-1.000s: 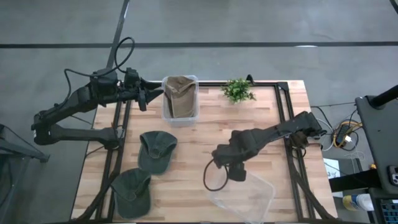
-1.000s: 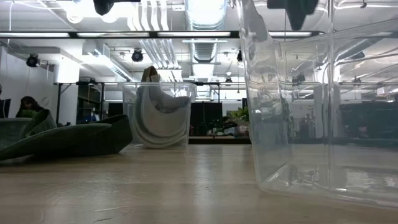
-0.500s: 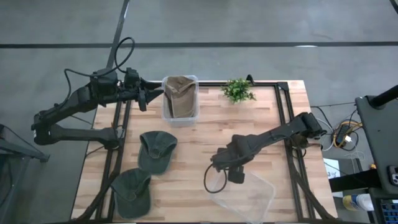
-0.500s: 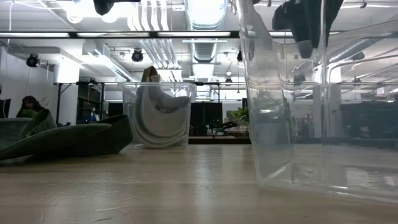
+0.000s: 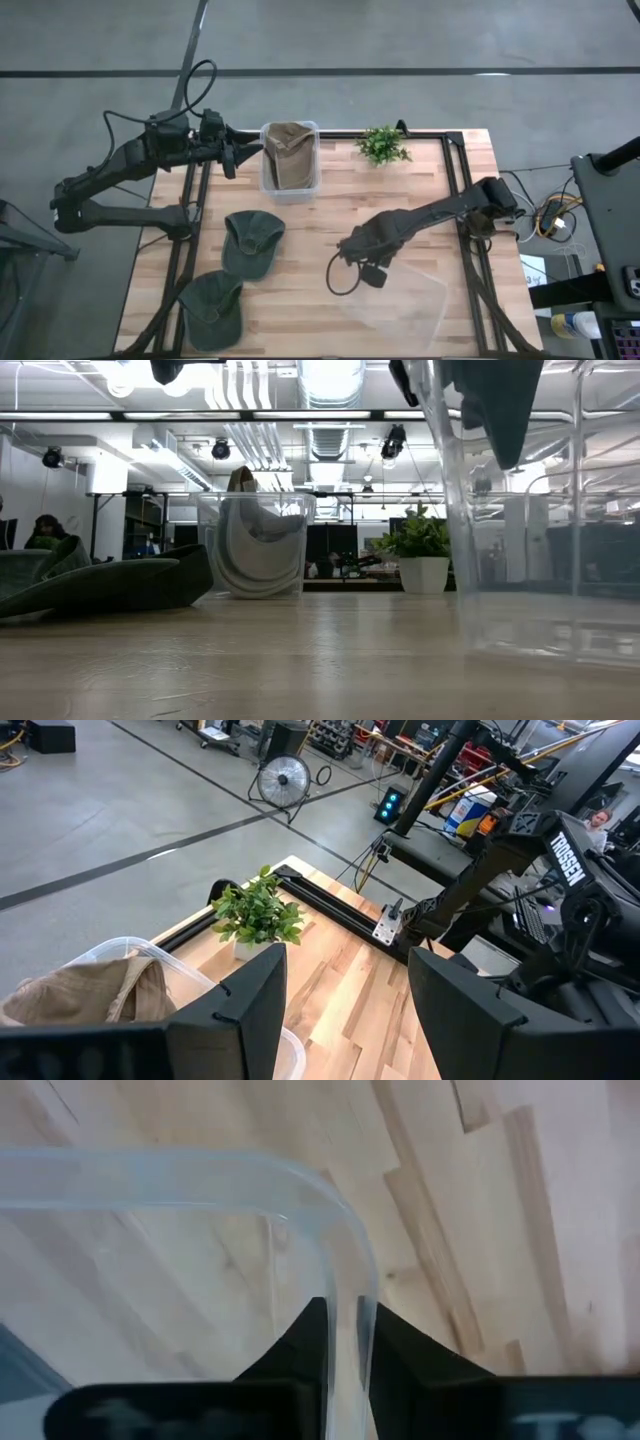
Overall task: Pick & Place hat
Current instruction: Adjust the bottom transparent bin on the table, then put the top black cap into the bottom transparent bin
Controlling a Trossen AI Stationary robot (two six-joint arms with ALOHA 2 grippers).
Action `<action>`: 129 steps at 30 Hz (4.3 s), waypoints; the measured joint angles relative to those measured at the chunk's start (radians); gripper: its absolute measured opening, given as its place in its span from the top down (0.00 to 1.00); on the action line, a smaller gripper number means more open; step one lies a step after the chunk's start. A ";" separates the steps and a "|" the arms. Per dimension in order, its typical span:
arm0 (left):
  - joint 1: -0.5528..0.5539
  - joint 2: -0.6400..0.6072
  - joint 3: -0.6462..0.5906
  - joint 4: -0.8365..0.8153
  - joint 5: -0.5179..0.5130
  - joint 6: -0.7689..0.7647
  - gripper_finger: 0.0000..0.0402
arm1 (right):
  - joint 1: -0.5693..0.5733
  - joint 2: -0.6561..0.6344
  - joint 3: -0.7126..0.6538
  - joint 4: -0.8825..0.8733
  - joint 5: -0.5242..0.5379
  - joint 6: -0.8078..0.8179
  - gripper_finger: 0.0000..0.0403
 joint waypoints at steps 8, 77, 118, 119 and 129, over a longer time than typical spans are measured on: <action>0.000 0.000 0.000 -0.010 0.000 -0.001 0.50 | -0.072 0.000 -0.007 -0.003 0.016 0.119 0.87; 0.000 -0.035 -0.047 -0.159 0.067 -0.025 0.50 | -0.046 -0.020 0.303 0.774 0.106 -0.219 0.49; -0.195 -0.025 -0.516 -0.513 0.119 -0.632 0.50 | 0.060 0.000 -0.107 1.225 0.114 -0.439 0.49; -0.195 -0.025 -0.495 -0.528 0.140 -0.632 0.50 | 0.060 0.000 -0.107 1.224 0.114 -0.438 0.49; -0.248 -0.015 -0.434 -0.798 0.176 -0.720 0.50 | 0.066 -0.001 -0.107 1.225 0.115 -0.437 0.49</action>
